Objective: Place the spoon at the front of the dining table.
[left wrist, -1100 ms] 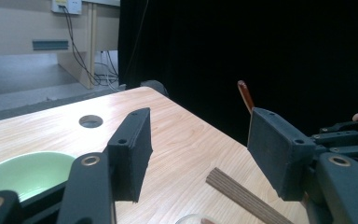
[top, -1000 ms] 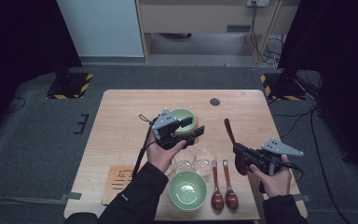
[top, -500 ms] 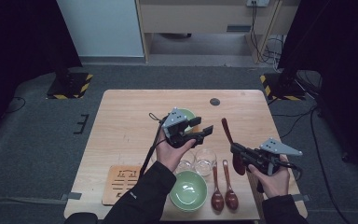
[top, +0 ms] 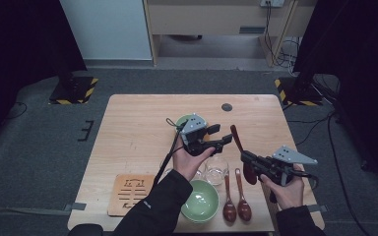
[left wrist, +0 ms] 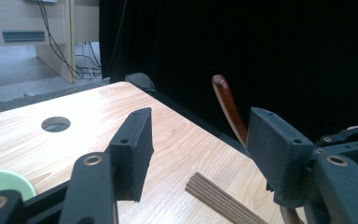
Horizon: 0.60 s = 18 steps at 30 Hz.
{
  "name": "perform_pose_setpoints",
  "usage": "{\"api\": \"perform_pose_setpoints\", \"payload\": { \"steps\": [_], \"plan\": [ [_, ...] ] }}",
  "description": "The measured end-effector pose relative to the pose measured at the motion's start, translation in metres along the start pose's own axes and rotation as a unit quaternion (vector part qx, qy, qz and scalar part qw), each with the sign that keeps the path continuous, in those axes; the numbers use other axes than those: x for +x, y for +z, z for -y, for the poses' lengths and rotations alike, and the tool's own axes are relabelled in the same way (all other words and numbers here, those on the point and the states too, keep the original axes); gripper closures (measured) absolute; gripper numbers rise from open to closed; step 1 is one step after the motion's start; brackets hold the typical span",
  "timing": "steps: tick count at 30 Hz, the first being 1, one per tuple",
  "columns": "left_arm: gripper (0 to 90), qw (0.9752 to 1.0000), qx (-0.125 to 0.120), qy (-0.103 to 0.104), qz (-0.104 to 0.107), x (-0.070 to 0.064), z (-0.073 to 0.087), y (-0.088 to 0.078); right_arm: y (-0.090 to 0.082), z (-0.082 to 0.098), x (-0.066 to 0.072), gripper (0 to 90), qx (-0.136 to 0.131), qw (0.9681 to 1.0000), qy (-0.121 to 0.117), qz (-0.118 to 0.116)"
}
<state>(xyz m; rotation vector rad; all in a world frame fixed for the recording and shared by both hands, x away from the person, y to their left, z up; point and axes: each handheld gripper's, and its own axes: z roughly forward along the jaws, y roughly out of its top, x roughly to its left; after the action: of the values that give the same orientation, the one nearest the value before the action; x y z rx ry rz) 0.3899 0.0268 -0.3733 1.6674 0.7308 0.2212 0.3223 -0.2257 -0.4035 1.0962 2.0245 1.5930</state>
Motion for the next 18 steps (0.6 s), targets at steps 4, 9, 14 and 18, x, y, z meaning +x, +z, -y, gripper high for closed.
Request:
{"api": "perform_pose_setpoints", "payload": {
  "steps": [4,9,14,18],
  "plan": [
    [42.2,1.0000,0.002,-0.002,0.005,-0.0026,0.0016,0.0045,0.0015,0.0008,0.0013,81.5,-0.001,1.0000,-0.002,-0.003],
    [45.8,1.0000,0.003,-0.006,0.007,-0.0042,0.0027,0.0080,0.0033,0.0016,0.0030,81.5,0.001,1.0000,-0.006,-0.008],
    [51.9,0.9999,0.005,-0.009,0.010,-0.0058,0.0034,0.0096,0.0051,0.0026,0.0045,81.5,0.004,0.9999,-0.006,-0.011],
    [56.9,0.9998,0.007,-0.013,0.013,-0.0074,0.0039,0.0106,0.0065,0.0030,0.0057,81.5,0.005,0.9999,-0.009,-0.012]
  ]
}}
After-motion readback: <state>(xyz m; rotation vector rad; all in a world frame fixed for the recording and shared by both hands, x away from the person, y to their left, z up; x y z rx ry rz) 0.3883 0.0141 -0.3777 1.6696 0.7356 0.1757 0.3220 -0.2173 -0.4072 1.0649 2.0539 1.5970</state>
